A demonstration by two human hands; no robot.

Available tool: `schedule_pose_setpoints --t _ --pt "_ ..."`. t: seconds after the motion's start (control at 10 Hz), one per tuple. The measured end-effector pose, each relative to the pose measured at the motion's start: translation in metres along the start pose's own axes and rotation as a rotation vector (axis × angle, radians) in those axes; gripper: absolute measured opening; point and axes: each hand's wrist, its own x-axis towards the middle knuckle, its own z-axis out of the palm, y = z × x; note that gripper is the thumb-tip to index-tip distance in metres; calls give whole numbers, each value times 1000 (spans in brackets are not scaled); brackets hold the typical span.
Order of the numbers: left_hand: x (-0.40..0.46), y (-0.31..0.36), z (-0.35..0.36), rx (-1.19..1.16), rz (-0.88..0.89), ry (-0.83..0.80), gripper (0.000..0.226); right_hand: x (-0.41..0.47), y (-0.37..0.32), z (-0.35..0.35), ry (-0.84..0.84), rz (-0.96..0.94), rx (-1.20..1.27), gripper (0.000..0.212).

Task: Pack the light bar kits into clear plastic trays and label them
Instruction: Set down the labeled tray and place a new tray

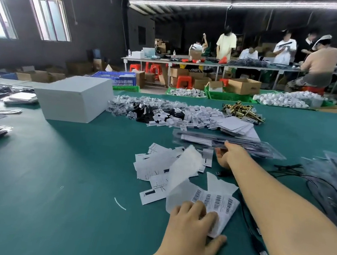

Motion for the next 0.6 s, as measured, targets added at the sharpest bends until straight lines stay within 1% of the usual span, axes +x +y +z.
schedule_pose_setpoints --t 0.1,0.2,0.3,0.4,0.5,0.6 --pt "0 1 0 -3 -5 9 39 4 1 2 -5 -8 -10 19" --pt "-1 1 2 -7 -13 1 43 3 -4 7 80 -54 -111 33" --pt "0 0 1 -39 -48 -54 45 7 8 4 143 -493 -981 45" --pt "1 -1 0 -110 -100 -152 51 -20 14 -3 4 -307 -656 36" --pt "1 -1 -1 -101 -108 -163 49 -43 12 -28 -54 -313 -880 24" --pt "0 1 -5 -124 -109 -154 42 -74 3 -55 -54 -418 -1080 16"
